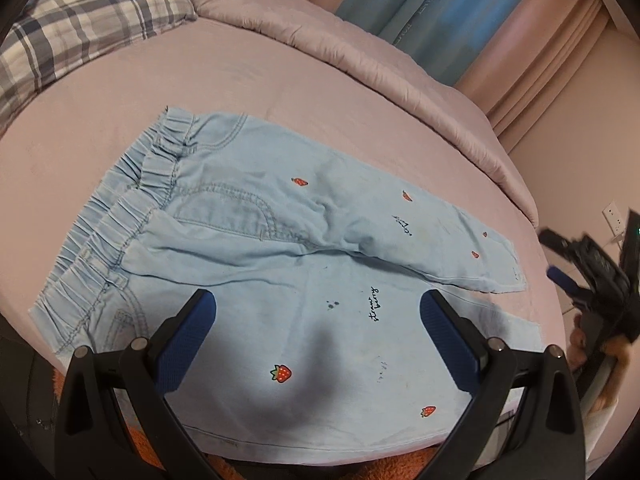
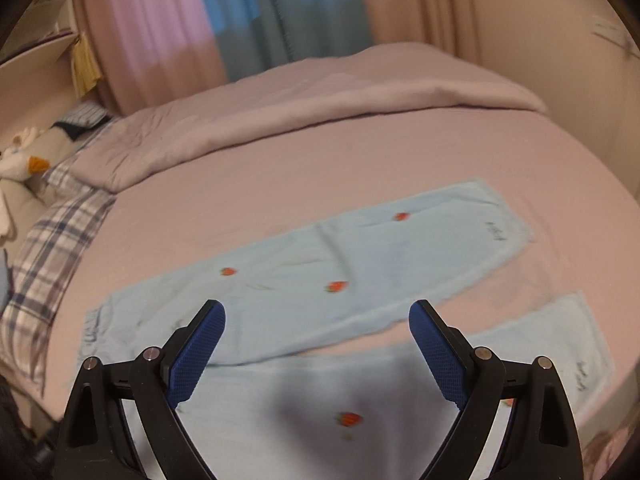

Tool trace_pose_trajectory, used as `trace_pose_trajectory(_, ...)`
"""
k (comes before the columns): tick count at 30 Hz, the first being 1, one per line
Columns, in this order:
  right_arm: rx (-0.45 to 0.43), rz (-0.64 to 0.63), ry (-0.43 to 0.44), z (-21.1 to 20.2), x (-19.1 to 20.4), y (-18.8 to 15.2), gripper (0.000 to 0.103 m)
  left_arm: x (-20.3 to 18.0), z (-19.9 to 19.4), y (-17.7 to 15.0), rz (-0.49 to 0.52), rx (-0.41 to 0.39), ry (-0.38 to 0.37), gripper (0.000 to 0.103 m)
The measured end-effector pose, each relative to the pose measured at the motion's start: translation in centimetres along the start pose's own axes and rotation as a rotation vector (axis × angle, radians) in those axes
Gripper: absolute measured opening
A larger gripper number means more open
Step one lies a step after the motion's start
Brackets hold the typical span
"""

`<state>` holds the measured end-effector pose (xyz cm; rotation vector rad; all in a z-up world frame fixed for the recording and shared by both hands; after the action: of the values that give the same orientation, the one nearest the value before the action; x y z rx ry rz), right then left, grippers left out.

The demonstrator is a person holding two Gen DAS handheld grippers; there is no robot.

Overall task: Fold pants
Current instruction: 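Move the right tool to a pant leg hem and grasp it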

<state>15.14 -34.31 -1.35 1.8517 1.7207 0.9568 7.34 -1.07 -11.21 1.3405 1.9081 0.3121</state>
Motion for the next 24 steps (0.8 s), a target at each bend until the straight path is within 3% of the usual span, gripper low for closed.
trace_pose_trajectory(7, 0.096, 0.037, 0.004, 3.8, 1.6, 1.9, 0.093, 0.8, 0.1, 0.5, -0.015, -0.001, 0.019, 0.102)
trace_pose_trajectory(10, 0.118, 0.025, -0.073, 6.1, 2.1, 2.6, 0.093, 1.1, 0.5, 0.4, -0.019, -0.005, 0.034, 0.101)
trace_pose_trajectory(17, 0.236, 0.085, -0.12, 12.5, 2.6, 5.0, 0.093, 1.5, 1.8, -0.3, -0.026, 0.033, 0.049, 0.095)
trace_pose_trajectory(24, 0.314, 0.142, -0.267, 18.1, 1.3, 5.6, 0.093, 2.1, 2.4, -0.4, -0.04, 0.045, 0.069, 0.094)
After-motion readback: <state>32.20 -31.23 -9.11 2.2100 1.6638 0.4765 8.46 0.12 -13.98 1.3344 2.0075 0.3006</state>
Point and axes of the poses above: each gripper's, at about its wrist camera, not at the fingertips, and z roughly the way its jaws point, x to its left, y to its top, the point moved 5 cm from there along z, roughly the way its jaws point, and after that the axes turned 3 degrees about -x, right-handed, at the moved point
